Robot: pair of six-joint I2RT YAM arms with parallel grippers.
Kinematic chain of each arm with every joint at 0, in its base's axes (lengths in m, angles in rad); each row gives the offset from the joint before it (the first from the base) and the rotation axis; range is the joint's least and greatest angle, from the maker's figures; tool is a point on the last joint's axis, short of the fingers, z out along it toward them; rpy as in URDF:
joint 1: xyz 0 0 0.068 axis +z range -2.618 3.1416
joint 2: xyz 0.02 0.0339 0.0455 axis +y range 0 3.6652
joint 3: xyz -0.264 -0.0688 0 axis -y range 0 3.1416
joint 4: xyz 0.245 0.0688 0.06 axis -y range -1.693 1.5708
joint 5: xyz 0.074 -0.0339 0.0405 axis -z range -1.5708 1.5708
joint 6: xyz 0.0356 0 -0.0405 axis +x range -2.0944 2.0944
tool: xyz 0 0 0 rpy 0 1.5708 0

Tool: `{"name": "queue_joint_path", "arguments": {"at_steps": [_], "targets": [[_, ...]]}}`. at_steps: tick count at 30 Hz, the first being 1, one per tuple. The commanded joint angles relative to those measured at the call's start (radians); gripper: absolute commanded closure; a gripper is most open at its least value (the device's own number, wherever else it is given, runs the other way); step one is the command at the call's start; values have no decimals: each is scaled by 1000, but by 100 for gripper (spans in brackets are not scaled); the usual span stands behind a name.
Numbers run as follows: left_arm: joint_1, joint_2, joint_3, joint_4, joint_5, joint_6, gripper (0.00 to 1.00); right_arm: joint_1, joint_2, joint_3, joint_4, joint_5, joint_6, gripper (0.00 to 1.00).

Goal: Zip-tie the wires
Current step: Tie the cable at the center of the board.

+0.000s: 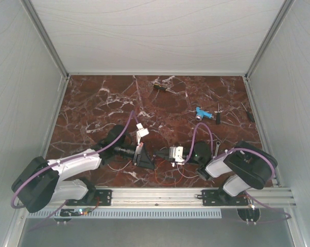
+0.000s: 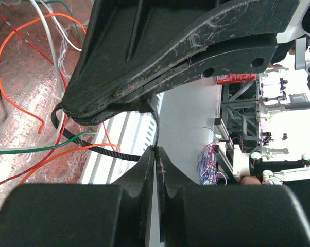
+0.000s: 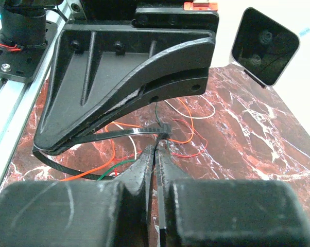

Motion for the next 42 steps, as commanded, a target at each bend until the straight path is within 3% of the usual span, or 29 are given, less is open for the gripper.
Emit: {"name": "queue_joint_path", "arguments": {"at_steps": [1, 42], "targets": [[7, -27, 13, 15, 18, -11, 100, 18, -15, -18, 174, -3, -88, 100], [55, -43, 19, -14, 12, -47, 100, 98, -32, -39, 162, 58, -244, 100]]}}
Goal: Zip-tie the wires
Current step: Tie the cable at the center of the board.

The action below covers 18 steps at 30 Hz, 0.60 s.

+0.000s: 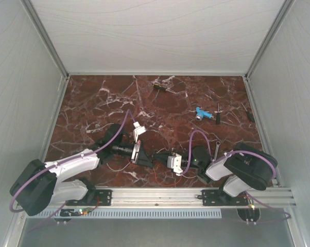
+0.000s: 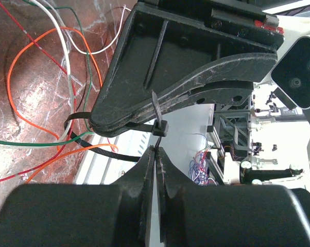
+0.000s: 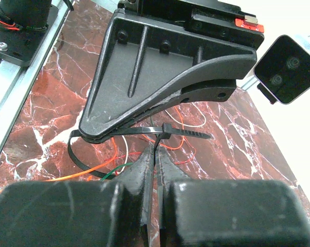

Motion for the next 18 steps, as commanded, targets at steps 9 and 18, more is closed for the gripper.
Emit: {"name": "queue_joint_path", "arguments": {"at_steps": [9, 18], "targets": [[25, -13, 20, 11, 6, 2, 100, 26, -19, 0, 122, 0, -83, 100], [35, -17, 20, 19, 15, 0, 100, 38, -18, 3, 93, 3, -111, 100]]}}
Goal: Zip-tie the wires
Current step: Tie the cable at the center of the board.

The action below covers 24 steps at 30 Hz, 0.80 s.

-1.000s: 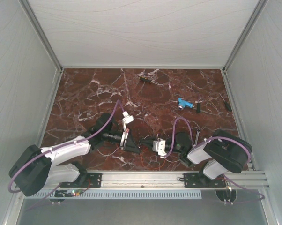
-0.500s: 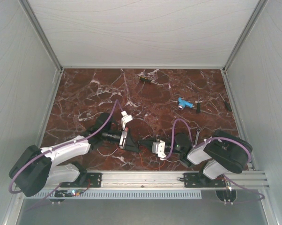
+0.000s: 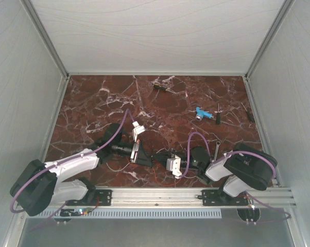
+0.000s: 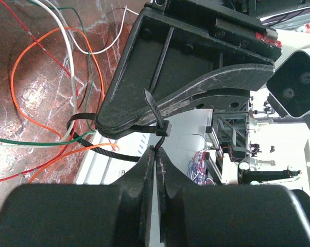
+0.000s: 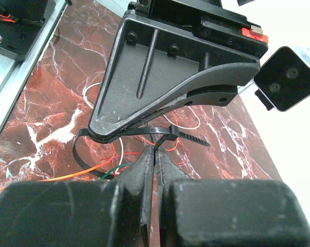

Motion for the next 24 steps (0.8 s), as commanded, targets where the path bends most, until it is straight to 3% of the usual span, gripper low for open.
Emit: {"name": "queue_joint_path", "arguments": {"at_steps": [1, 14, 20, 24], "targets": [[16, -17, 19, 27, 7, -1, 100, 16, -20, 3, 96, -20, -55, 100], [17, 3, 12, 58, 45, -15, 100, 23, -49, 36, 75, 27, 33, 100], [14, 8, 14, 62, 54, -15, 100, 23, -49, 46, 76, 8, 52, 85], [14, 7, 12, 63, 54, -16, 100, 22, -51, 43, 75, 4, 54, 84]]}}
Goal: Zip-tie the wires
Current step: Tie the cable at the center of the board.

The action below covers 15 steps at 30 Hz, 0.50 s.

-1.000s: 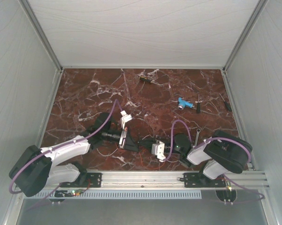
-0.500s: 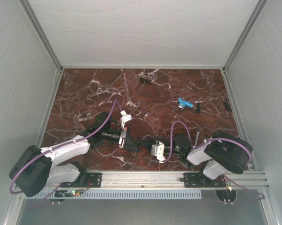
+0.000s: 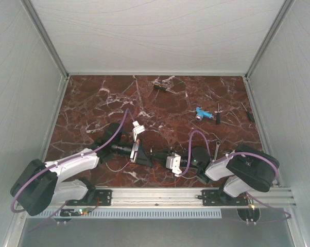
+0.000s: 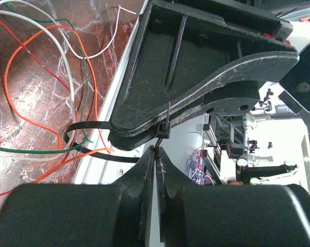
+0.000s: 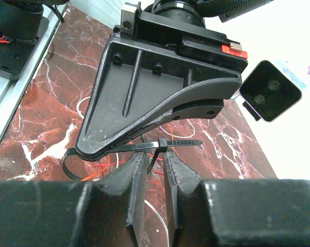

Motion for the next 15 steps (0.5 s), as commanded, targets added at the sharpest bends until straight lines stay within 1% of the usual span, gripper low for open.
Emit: {"name": "queue_joint_path", "arguments": {"at_steps": [1, 7, 9, 15], "targets": [[4, 1, 12, 45, 20, -14, 100, 8, -23, 17, 79, -21, 9, 85], [3, -1, 12, 46, 20, -15, 100, 8, -24, 18, 80, -24, 14, 95], [3, 0, 10, 47, 20, -16, 100, 8, -24, 17, 83, -26, 16, 100], [3, -16, 10, 40, 9, -19, 100, 9, -19, 3, 103, -32, -7, 100]]}}
